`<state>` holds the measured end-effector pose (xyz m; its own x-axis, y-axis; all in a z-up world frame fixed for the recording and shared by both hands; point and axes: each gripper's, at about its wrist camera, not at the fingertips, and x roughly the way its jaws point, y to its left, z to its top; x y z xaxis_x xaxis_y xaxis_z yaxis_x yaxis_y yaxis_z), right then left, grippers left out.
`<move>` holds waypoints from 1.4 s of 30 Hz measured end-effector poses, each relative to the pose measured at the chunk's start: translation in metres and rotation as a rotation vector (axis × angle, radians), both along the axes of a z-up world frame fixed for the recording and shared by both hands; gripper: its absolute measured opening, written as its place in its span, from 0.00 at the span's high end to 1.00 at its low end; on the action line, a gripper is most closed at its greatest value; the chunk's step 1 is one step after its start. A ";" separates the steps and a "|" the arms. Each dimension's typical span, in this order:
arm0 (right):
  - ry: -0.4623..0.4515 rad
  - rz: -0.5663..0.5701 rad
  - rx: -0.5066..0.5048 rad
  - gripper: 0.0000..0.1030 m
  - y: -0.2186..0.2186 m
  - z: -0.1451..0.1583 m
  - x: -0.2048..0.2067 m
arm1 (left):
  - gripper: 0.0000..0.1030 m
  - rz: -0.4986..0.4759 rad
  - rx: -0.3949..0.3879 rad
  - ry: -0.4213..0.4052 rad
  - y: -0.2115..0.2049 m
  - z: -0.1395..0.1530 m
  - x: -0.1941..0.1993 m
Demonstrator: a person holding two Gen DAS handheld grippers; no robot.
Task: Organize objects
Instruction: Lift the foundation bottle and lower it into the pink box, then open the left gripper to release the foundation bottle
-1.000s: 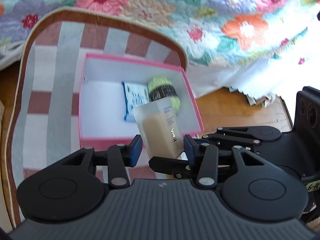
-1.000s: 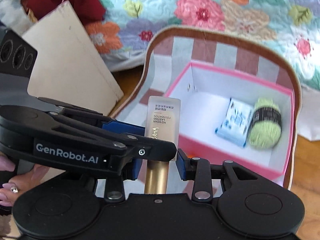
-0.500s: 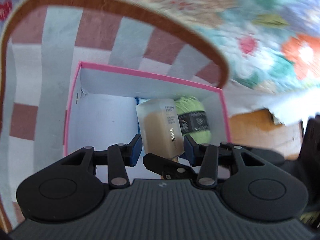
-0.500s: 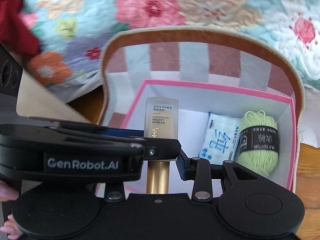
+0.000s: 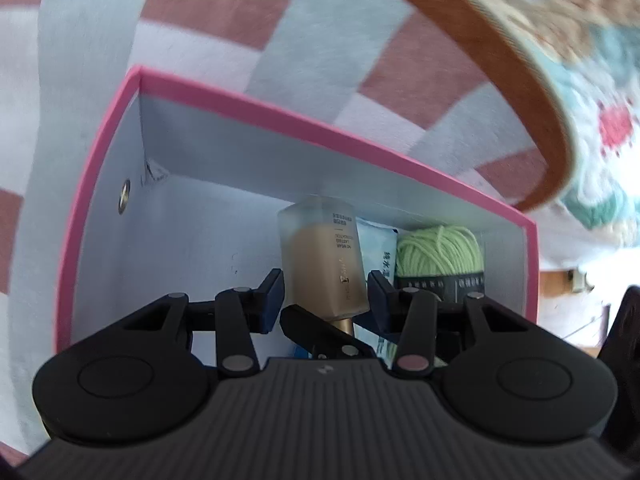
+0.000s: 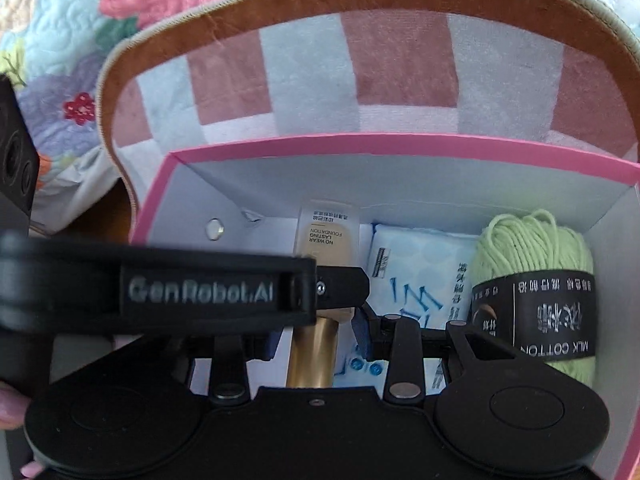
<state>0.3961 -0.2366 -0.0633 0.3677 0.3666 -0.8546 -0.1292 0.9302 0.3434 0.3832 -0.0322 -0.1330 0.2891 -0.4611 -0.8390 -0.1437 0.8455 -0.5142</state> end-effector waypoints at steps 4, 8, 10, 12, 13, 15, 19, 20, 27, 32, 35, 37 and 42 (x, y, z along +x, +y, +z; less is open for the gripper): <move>0.041 -0.063 0.006 0.60 0.000 -0.010 0.008 | 0.58 0.035 0.007 0.009 -0.001 -0.010 -0.001; 0.043 -0.072 -0.036 0.61 0.007 -0.013 0.009 | 0.57 0.064 0.012 0.018 -0.001 -0.011 -0.006; 0.034 -0.048 -0.074 0.61 0.012 -0.012 0.008 | 0.57 0.084 0.015 0.030 0.000 -0.009 -0.008; 0.027 -0.036 -0.095 0.61 0.015 -0.010 0.009 | 0.58 0.082 0.064 0.010 -0.002 -0.003 -0.011; 0.026 -0.030 -0.104 0.61 0.017 -0.010 0.009 | 0.59 0.082 0.101 0.000 -0.005 0.001 -0.012; 0.024 -0.011 -0.111 0.59 0.018 -0.009 0.010 | 0.61 0.074 0.159 -0.022 -0.009 0.005 -0.014; 0.015 0.068 -0.094 0.55 0.017 -0.004 0.004 | 0.80 0.020 0.159 0.001 -0.020 0.000 -0.017; 0.004 0.085 -0.116 0.55 0.017 -0.003 0.001 | 0.80 0.018 0.165 -0.002 -0.022 -0.001 -0.017; -0.060 0.124 -0.132 0.69 0.006 0.007 -0.010 | 0.80 0.045 0.160 -0.036 -0.032 -0.003 -0.014; -0.114 0.116 -0.087 0.68 -0.013 0.030 -0.034 | 0.70 0.022 0.227 -0.078 -0.039 0.017 -0.035; -0.128 0.114 -0.062 0.63 -0.029 0.043 -0.056 | 0.57 -0.004 0.261 -0.102 -0.029 0.037 -0.054; -0.138 0.113 -0.065 0.57 -0.038 0.052 -0.070 | 0.55 -0.024 0.287 -0.114 -0.030 0.052 -0.070; -0.200 0.169 -0.088 0.49 -0.047 0.087 -0.102 | 0.46 -0.053 0.326 -0.148 -0.012 0.093 -0.115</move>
<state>0.2940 -0.2835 0.0241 0.4718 0.3647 -0.8027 -0.3425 0.9148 0.2143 0.2679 -0.0445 -0.0402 0.4009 -0.1937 -0.8954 -0.0396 0.9728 -0.2281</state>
